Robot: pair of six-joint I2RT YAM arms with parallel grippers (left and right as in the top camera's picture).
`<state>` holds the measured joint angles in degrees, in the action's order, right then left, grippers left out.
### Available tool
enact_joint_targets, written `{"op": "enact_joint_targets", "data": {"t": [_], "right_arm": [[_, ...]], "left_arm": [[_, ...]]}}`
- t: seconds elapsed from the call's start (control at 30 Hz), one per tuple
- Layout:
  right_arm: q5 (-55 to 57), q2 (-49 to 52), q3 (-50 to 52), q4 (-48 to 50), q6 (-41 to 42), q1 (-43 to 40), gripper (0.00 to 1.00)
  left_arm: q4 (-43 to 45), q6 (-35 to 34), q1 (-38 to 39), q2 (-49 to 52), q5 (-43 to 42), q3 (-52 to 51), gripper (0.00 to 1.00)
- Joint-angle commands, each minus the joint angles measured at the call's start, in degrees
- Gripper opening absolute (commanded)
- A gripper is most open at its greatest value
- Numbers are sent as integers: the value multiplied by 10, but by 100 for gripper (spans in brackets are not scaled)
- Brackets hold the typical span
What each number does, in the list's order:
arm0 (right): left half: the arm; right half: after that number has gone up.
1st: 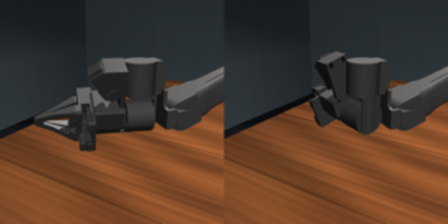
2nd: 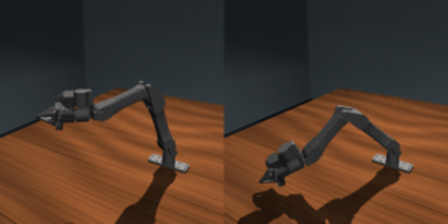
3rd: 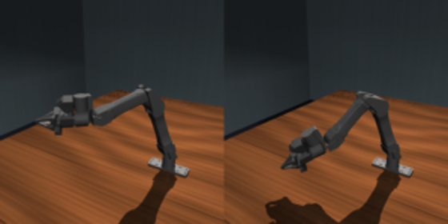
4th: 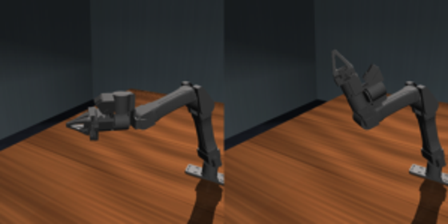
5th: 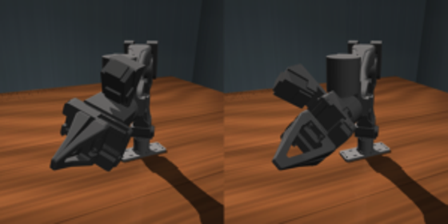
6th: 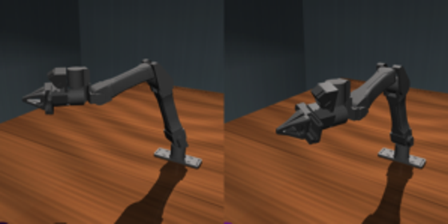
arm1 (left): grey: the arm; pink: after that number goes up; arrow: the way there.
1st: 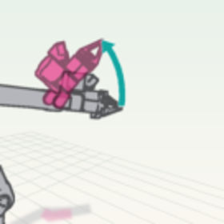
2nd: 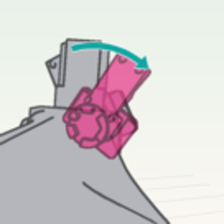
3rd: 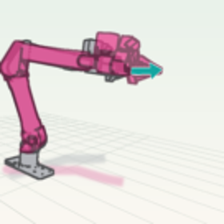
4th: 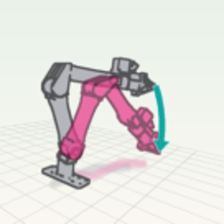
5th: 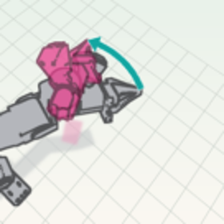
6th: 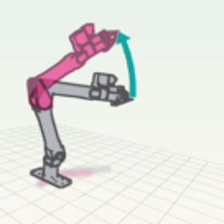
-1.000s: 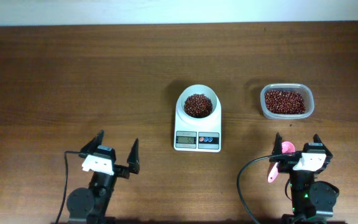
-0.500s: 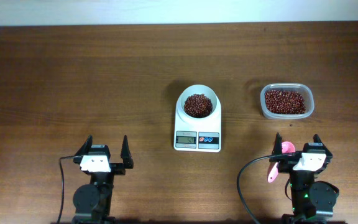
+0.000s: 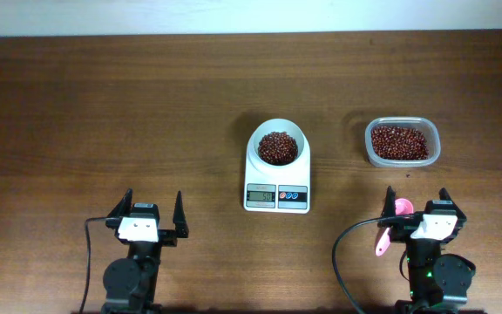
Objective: Scoop and weigh 50g on scale
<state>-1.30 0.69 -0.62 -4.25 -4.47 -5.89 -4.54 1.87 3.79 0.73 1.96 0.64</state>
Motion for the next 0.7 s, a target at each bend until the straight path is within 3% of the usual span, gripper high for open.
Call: {"op": "enact_joint_targets", "data": {"t": [0.0,0.67], "right_arm": [[5,-5,3,-3,2,4,99],[5,-5,3,-3,2,4,99]], "left_arm": [[-7,-10,3,-5,-7,-1,99],[-2,-10,-28,-5,-7,-1,99]]}}
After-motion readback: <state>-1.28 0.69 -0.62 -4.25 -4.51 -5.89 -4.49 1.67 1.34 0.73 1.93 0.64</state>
